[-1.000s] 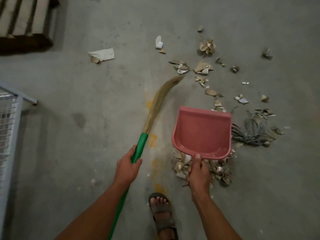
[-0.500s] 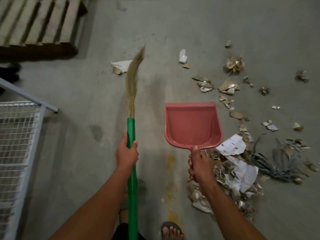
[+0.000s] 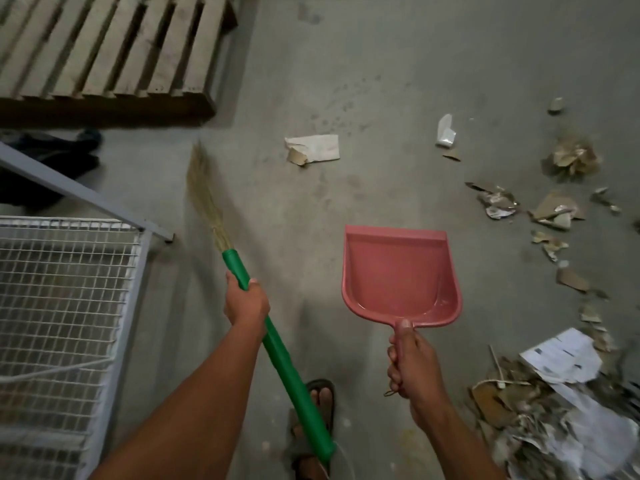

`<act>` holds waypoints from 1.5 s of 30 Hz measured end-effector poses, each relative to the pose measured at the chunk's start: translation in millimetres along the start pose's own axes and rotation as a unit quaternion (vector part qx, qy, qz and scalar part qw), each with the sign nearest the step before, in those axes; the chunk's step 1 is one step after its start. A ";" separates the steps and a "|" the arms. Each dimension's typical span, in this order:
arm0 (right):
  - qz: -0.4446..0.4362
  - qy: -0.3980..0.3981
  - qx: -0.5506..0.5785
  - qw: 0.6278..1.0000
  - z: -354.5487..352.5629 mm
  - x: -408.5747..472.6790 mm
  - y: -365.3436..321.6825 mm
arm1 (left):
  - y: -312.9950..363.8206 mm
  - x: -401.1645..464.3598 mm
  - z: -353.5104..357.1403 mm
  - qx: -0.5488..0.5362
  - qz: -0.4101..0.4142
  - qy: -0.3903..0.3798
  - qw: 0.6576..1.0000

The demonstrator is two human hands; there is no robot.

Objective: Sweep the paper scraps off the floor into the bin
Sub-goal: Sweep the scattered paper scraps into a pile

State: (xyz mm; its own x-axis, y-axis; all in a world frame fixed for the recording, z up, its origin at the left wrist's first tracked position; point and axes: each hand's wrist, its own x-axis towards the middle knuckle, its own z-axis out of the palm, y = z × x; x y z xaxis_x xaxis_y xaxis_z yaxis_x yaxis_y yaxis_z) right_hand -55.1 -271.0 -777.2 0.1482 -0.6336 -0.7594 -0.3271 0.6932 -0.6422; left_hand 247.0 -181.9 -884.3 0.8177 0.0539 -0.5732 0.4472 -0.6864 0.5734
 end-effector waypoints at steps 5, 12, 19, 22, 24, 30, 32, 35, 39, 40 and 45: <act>0.022 -0.019 0.007 1.000 63.9 17.1 -8.2 | 8.1 53.4 -4.3 -0.053 -0.080 -0.062 0.993; 0.022 -0.026 -0.003 0.999 98.3 30.0 -17.8 | 54.6 73.1 20.2 0.093 0.048 -0.111 0.988; 0.039 0.005 -0.019 0.999 91.5 35.2 -34.1 | 76.3 71.6 -1.6 0.266 0.228 -0.217 0.911; 0.035 0.017 -0.007 0.999 88.4 35.0 -43.7 | 79.2 65.7 -19.3 0.254 0.271 -0.212 0.904; 0.027 0.024 0.004 0.999 85.0 35.6 -50.6 | 85.1 58.0 -21.6 0.242 0.282 -0.194 0.908; 0.010 0.053 0.030 0.998 65.1 44.8 -57.3 | 117.6 60.5 33.1 0.249 0.179 -0.174 0.936; 0.005 0.062 0.037 0.997 55.0 46.2 -52.9 | 128.0 52.8 63.1 0.260 0.153 -0.191 0.934; 0.006 0.070 0.044 0.997 37.0 44.5 -43.0 | 137.2 27.1 97.4 0.328 0.213 -0.226 0.892; 0.031 0.086 0.049 0.995 8.0 39.7 -28.5 | 127.5 -3.1 118.4 0.436 0.304 -0.291 0.795; 0.036 0.091 0.054 0.994 0.2 38.2 -27.2 | 123.3 -9.3 118.9 0.448 0.319 -0.311 0.775; 0.053 0.114 0.064 0.990 -41.2 35.2 -33.7 | 119.0 -35.8 96.4 0.401 0.354 -0.359 0.765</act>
State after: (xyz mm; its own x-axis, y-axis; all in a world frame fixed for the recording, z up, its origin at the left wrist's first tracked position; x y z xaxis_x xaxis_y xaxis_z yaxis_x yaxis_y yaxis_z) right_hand -77.3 -330.9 -778.1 -0.0995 -0.6057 -0.7895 -0.2061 0.7887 -0.5792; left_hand 236.0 -335.4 -851.9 0.2134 -0.7520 -0.6237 -0.6183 -0.5982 0.5097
